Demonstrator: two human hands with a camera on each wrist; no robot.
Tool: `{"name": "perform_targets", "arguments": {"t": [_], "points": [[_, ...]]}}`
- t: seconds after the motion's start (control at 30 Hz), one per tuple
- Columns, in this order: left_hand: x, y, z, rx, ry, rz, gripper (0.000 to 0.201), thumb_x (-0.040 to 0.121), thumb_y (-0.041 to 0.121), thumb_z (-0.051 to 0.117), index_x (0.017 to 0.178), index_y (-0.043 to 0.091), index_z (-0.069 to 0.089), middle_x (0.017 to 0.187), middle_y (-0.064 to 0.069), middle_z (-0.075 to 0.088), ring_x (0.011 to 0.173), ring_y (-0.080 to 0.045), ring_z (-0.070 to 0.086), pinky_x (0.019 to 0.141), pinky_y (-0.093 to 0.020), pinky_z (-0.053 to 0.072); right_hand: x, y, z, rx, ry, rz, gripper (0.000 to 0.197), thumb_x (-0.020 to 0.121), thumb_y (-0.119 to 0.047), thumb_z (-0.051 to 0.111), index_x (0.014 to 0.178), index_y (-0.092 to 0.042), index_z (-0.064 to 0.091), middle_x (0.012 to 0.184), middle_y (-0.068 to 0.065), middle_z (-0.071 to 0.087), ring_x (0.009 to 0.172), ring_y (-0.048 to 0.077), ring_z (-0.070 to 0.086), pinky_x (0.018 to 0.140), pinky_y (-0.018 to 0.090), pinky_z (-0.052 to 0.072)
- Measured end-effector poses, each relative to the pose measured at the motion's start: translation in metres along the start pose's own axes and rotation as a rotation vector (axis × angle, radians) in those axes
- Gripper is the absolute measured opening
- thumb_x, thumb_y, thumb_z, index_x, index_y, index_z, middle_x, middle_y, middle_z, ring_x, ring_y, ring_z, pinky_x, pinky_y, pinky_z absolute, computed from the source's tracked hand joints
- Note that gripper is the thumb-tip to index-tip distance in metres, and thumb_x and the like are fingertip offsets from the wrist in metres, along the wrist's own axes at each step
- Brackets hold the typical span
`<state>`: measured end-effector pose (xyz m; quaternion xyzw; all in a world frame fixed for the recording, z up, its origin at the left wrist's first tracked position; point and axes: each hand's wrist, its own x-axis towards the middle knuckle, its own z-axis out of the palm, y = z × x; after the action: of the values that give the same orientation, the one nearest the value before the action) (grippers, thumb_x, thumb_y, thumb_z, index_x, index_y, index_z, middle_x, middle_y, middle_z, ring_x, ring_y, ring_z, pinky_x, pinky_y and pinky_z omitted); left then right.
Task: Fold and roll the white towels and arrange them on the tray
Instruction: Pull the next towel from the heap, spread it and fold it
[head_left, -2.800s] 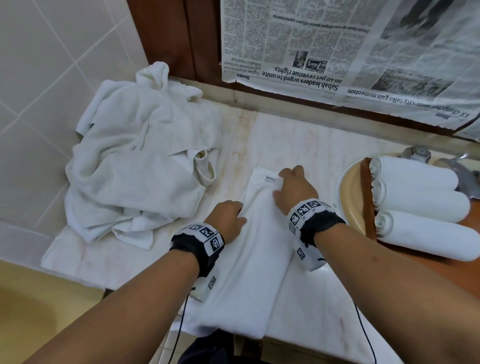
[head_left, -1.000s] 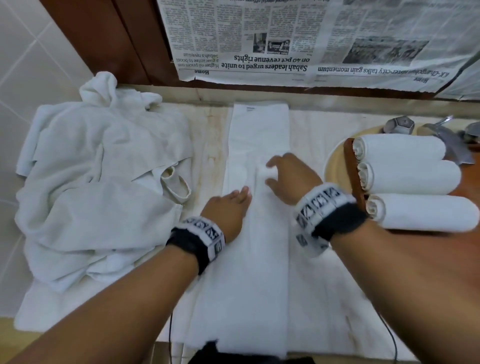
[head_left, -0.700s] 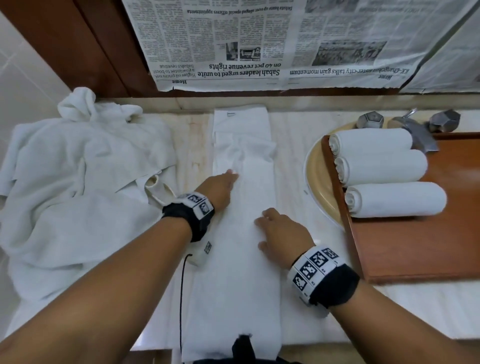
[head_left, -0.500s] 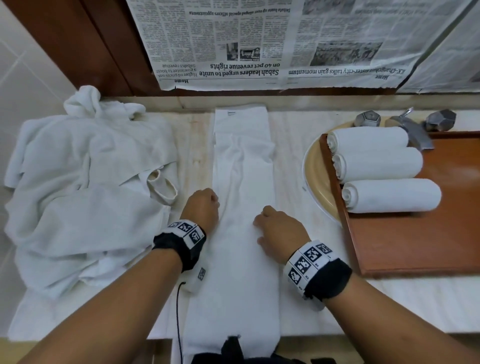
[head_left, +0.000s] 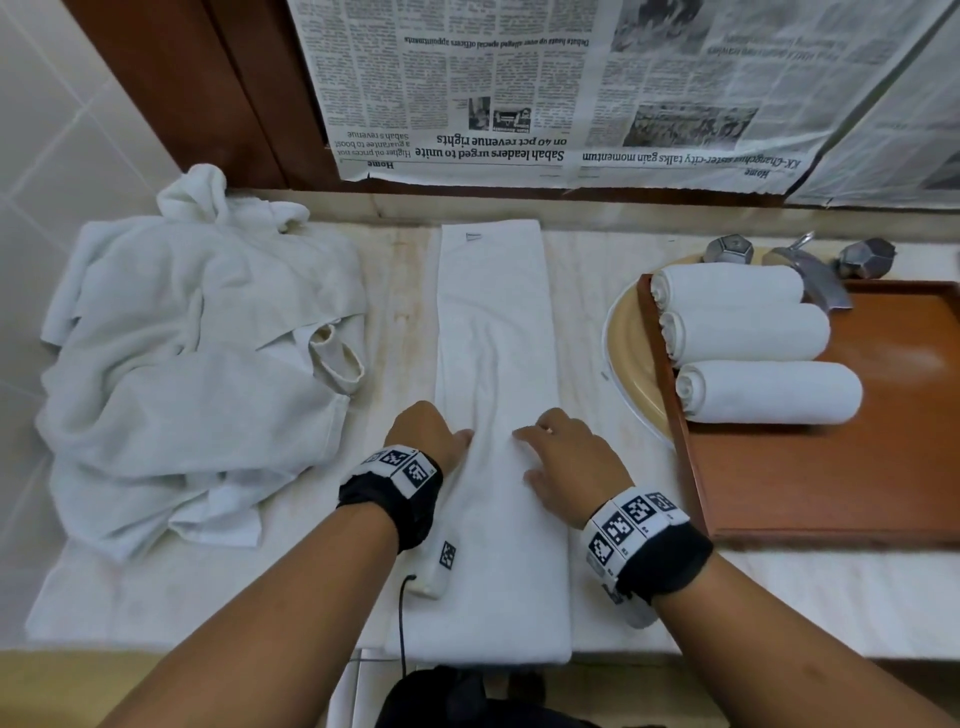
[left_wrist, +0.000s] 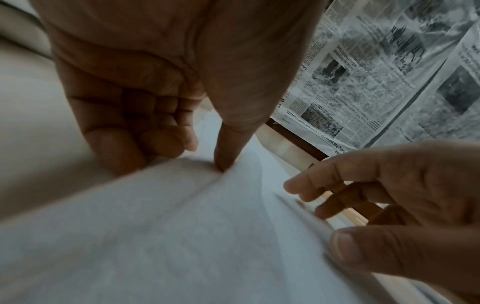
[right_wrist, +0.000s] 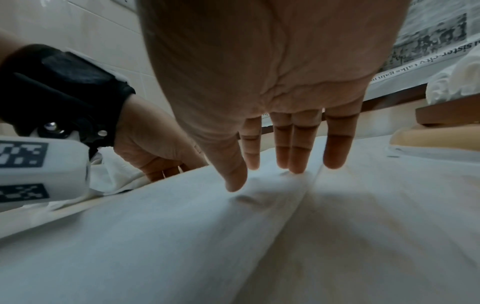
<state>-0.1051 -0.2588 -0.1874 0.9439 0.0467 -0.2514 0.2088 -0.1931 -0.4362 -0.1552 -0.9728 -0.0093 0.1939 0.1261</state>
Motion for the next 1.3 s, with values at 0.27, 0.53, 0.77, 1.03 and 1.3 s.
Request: {"name": "perform_targets", "arguments": {"t": [0.27,0.53,0.77,1.03,1.3], "points": [[-0.015,0.012,0.0,0.049,-0.005,-0.007,0.032,0.094,0.032,0.056,0.073,0.01,0.049,0.08,-0.004,0.057,0.07,-0.02,0.054,0.065,-0.028,0.042,-0.003,0.001,0.003,0.012,-0.051,-0.002,0.054,0.094,-0.027,0.06,0.145,-0.031,0.043,0.15,-0.004,0.032,0.131,0.021,0.042,0.099,0.036,0.046],[-0.032,0.013,0.008,0.001,0.064,0.055,0.047,0.094,0.035,0.062,0.122,0.004,0.041,0.121,-0.012,0.054,0.107,-0.028,0.059,0.076,-0.031,0.044,-0.004,-0.002,0.004,0.021,-0.058,0.019,0.061,0.093,-0.024,0.061,0.149,-0.032,0.039,0.153,-0.005,0.029,0.133,0.02,0.043,0.102,0.037,0.047],[-0.019,0.011,0.001,-0.048,-0.02,0.054,0.024,0.092,0.028,0.064,0.088,0.009,0.05,0.097,-0.007,0.057,0.083,-0.02,0.055,0.068,-0.025,0.038,-0.004,-0.001,0.004,0.026,-0.057,0.012,0.062,0.092,-0.024,0.062,0.149,-0.032,0.039,0.152,-0.006,0.03,0.133,0.019,0.043,0.102,0.036,0.047],[-0.026,0.019,0.003,-0.158,0.068,0.099,0.027,0.091,0.019,0.063,0.111,0.005,0.051,0.115,-0.009,0.047,0.085,-0.02,0.052,0.069,-0.024,0.04,-0.003,0.001,0.003,0.041,-0.071,0.003,0.063,0.091,-0.024,0.063,0.149,-0.032,0.04,0.153,-0.006,0.029,0.135,0.018,0.041,0.101,0.034,0.046],[-0.015,-0.006,-0.011,-0.304,0.121,0.03,0.01,0.089,0.014,0.059,0.092,0.012,0.049,0.079,0.006,0.049,0.077,-0.017,0.049,0.052,-0.018,0.03,-0.001,0.004,0.0,0.028,-0.114,0.002,0.059,0.092,-0.021,0.061,0.147,-0.034,0.042,0.152,-0.008,0.029,0.135,0.016,0.042,0.1,0.036,0.048]]}}
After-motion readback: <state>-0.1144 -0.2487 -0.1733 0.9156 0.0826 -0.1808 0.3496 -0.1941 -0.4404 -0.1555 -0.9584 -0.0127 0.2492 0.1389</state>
